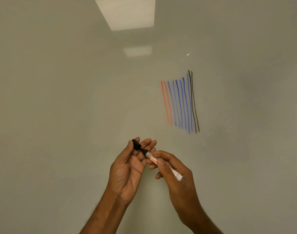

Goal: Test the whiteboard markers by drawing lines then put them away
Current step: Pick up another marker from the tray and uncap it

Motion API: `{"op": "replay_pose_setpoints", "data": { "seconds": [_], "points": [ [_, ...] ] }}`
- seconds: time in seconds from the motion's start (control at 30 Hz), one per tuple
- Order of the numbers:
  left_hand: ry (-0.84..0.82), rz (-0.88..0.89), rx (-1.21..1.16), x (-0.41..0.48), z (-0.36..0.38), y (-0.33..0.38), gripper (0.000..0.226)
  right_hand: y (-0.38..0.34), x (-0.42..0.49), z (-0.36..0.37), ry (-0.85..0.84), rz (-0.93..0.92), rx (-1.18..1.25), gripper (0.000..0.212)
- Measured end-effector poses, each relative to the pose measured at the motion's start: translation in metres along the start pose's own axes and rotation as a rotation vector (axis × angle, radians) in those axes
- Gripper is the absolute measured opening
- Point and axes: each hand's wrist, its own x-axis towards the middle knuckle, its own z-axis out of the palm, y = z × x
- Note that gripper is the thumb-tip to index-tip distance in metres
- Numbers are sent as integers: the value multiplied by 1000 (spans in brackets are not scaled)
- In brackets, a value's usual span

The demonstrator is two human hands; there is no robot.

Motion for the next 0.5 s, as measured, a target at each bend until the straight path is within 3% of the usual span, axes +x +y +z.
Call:
{"op": "replay_pose_setpoints", "data": {
  "seconds": [0.5],
  "points": [
    [120,59,57,-30,-45,-11,30,21,-25,38,29,53,49,24]
  ]
}}
